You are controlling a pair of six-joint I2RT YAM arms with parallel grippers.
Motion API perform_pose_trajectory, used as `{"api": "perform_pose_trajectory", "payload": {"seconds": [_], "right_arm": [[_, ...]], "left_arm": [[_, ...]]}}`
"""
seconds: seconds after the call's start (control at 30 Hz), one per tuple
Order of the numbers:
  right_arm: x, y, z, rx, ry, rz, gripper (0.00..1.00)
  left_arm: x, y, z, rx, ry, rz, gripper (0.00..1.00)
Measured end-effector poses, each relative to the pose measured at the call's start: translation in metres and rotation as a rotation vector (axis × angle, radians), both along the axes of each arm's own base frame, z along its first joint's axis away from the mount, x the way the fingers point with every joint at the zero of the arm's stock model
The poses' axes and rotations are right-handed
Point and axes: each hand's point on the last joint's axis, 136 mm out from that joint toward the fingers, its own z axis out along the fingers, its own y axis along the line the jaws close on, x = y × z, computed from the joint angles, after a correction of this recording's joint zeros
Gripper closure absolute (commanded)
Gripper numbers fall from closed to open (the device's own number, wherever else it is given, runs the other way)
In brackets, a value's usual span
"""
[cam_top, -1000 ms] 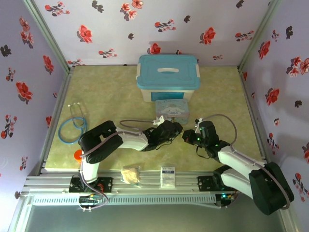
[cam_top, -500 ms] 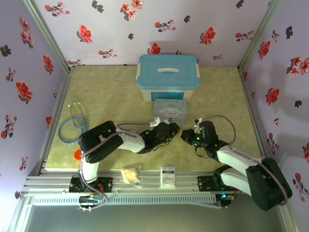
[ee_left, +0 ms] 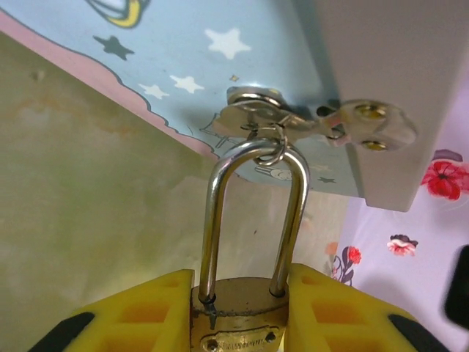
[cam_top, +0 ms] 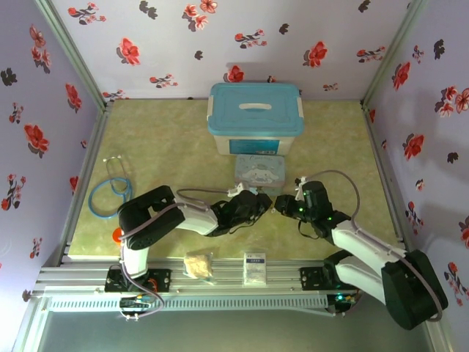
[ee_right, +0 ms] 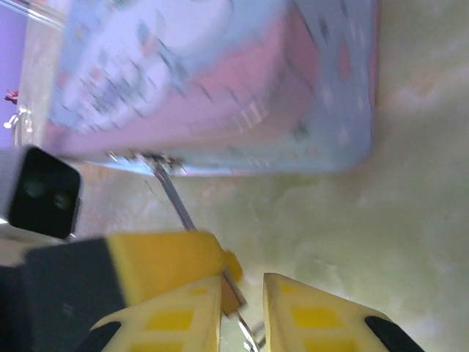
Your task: Unlock a padlock with a key
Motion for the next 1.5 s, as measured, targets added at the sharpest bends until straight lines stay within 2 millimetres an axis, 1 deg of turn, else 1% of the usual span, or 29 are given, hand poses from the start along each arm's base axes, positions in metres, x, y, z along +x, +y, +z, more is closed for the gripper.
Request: {"api": "perform_pose_trajectory", "payload": {"seconds": [0.1,0.13,0.2,0.3,0.43,0.5,0.6,0.67,0.73,0.8,0.9,1.03,1.17,1.33,1.5], "right_arm": [[0.003,0.000,0.006,-0.026,-0.036,0.011,0.79],[0.002,-0.001,0.005,-0.047,-0.044,0.015,0.78],[-0.006,0.001,0.002,-0.120,-0.069,0.043,0.70],[-0.020,0.008,0.006,-0.231,-0.160,0.098,0.70],[-0.025,0.010,0.011,-0.337,-0.258,0.110,0.71],[-0.026,0.010,0.007,-0.375,-0.266,0.115,0.71],[-0.027,0.012,-0.007,-0.404,-0.224,0.130,0.65],[-0.028,0.018,-0.011,-0.374,-0.205,0.136,0.64],[-0.027,0.026,-0.006,-0.309,-0.212,0.132,0.63],[-0.028,0.032,-0.004,-0.244,-0.209,0.123,0.63],[-0.028,0.037,-0.001,-0.163,-0.198,0.112,0.62],[-0.021,0.041,0.006,-0.054,-0.176,0.089,0.62],[-0.019,0.047,0.006,-0.005,-0.150,0.096,0.65],[-0.022,0.056,-0.002,0.026,-0.107,0.128,0.73],[-0.023,0.059,-0.001,0.049,-0.099,0.135,0.74]], "left_arm": [[-0.007,0.002,-0.006,0.013,0.014,-0.018,1.00],[-0.008,0.002,-0.007,0.015,0.015,-0.024,1.00],[-0.010,0.002,-0.007,0.024,0.016,-0.036,1.00],[-0.012,0.005,-0.009,0.048,0.022,-0.049,1.00],[-0.013,0.009,-0.006,0.056,0.039,-0.061,1.00],[-0.012,0.014,-0.001,0.066,0.040,-0.064,1.00],[-0.007,0.022,0.013,0.066,0.020,-0.060,1.00],[-0.004,0.026,0.022,0.058,0.002,-0.058,1.00],[-0.001,0.033,0.025,0.061,-0.002,-0.051,1.00],[0.001,0.037,0.024,0.066,-0.003,-0.045,1.00],[-0.001,0.041,0.019,0.076,0.004,-0.047,1.00],[-0.004,0.043,0.014,0.081,0.013,-0.055,1.00],[-0.004,0.045,0.013,0.080,0.013,-0.052,1.00],[-0.006,0.051,0.004,0.092,0.027,-0.045,1.00],[-0.005,0.053,0.004,0.082,0.029,-0.039,1.00]]}}
